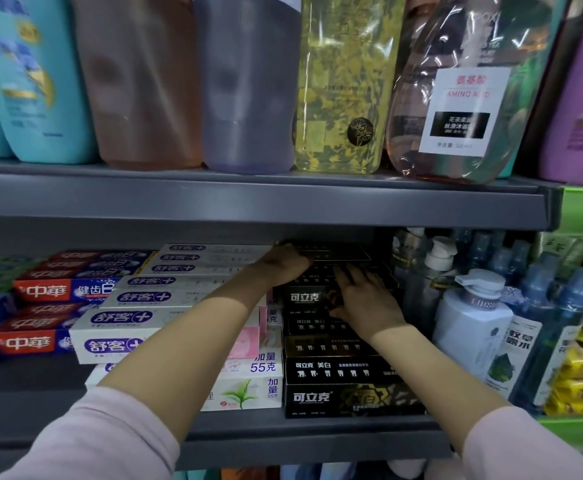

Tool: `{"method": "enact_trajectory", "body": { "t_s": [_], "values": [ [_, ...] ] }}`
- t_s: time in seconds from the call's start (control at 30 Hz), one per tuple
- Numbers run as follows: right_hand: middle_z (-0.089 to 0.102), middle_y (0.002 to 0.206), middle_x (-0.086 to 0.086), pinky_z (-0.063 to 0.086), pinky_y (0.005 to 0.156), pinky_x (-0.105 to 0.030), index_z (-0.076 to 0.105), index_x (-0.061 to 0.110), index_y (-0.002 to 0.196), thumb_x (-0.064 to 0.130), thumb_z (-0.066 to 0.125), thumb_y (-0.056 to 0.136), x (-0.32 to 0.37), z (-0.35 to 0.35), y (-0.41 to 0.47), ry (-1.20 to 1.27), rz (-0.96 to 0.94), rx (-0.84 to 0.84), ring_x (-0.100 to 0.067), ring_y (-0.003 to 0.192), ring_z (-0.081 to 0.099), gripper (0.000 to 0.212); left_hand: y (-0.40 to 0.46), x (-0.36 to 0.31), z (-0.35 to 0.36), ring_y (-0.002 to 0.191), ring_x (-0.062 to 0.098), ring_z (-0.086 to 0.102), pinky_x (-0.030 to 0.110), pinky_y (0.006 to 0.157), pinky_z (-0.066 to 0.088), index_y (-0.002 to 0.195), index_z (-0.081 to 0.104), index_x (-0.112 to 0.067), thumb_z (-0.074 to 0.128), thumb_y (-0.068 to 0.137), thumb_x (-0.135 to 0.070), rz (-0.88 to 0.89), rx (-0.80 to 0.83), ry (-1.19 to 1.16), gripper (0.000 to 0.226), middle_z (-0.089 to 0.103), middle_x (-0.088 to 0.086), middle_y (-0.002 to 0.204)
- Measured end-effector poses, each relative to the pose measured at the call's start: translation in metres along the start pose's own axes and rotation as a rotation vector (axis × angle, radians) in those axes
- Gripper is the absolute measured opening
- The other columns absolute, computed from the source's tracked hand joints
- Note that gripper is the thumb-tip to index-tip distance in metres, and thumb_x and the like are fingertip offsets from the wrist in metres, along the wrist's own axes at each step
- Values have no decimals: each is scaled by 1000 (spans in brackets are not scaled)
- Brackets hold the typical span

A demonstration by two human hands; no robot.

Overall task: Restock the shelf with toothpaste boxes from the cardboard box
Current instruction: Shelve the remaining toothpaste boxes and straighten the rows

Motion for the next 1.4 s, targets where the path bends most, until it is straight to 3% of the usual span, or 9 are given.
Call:
{"method": "enact_trajectory", "body": {
  "t_s": [0.1, 0.27, 0.4, 0.47, 0.57, 0.73, 0.83, 0.93, 1.4],
  "values": [
    [6, 159, -7, 7, 119, -34, 6, 16, 152, 37, 54, 92, -2, 0, -1, -24, -25, -5, -25, 147, 6, 80, -3, -1, 3, 111, 26, 54, 24, 85, 37, 124, 57, -6, 39, 96, -22, 5, 7, 4, 37, 57, 15, 126],
    [3, 160, -6, 1, 119, -31, 4, 16, 152, 35, 53, 93, -1, 0, -1, -3, -75, -9, -21, 148, 2, 79, 0, -3, 8, 107, 27, 56, 37, 96, 45, 114, 61, -5, 41, 88, -19, 31, -12, 11, 36, 61, 14, 118],
    [5, 160, -6, 4, 119, -31, 6, 16, 152, 33, 53, 94, -4, -1, -1, 4, -94, -2, -21, 148, 5, 77, 1, -4, 12, 115, 30, 51, 39, 103, 40, 118, 58, -4, 39, 91, -19, 26, -7, 57, 37, 55, 18, 128],
    [5, 160, -5, 4, 119, -31, 6, 16, 152, 33, 53, 94, -3, -1, 0, 0, -99, -8, -21, 148, 5, 77, 0, -4, 12, 121, 29, 47, 34, 101, 39, 124, 54, -6, 36, 96, -22, 34, -7, 111, 37, 50, 17, 135],
    [6, 160, -5, 5, 119, -31, 7, 16, 152, 33, 53, 94, -2, 0, 1, 5, -103, -16, -21, 148, 6, 76, -3, -5, 9, 114, 28, 53, 29, 86, 39, 120, 56, -5, 33, 99, -25, -13, 12, 145, 36, 56, 15, 126],
    [5, 160, -3, 6, 118, -31, 7, 18, 152, 35, 53, 94, -3, 0, 1, 20, -105, -16, -20, 147, 7, 76, 1, 8, 0, 118, 27, 50, 42, 102, 41, 131, 51, -24, 47, 83, -46, -67, -43, 8, 53, 54, 8, 133],
    [5, 160, -3, 6, 118, -32, 6, 19, 152, 40, 49, 94, -2, 2, 1, 27, -102, -14, -20, 147, 6, 75, -1, 10, -5, 101, 23, 58, 39, 95, 46, 117, 60, -16, 56, 85, -33, -98, -37, -134, 36, 63, 9, 114],
    [5, 160, -3, 8, 119, -34, 7, 19, 152, 46, 45, 95, 0, 3, 5, 21, -90, -20, -20, 148, 6, 74, 1, 14, -5, 100, 23, 58, 37, 93, 46, 112, 62, -11, 56, 87, -26, -102, -37, -178, 30, 64, 11, 110],
    [0, 160, 0, 2, 119, -34, 3, 22, 152, 46, 42, 96, 0, -1, 7, -23, -80, 31, -16, 148, 2, 73, -13, 11, -3, 117, 26, 52, 28, 94, 41, 129, 52, -11, 46, 96, -26, -12, -58, -138, 37, 55, 13, 131]
  ]
}}
Point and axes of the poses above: each hand's wrist, its own y-axis towards the middle knuckle, its own z-axis out of the palm, x = y × z, the point moved 1 cm from there along y, towards the middle knuckle
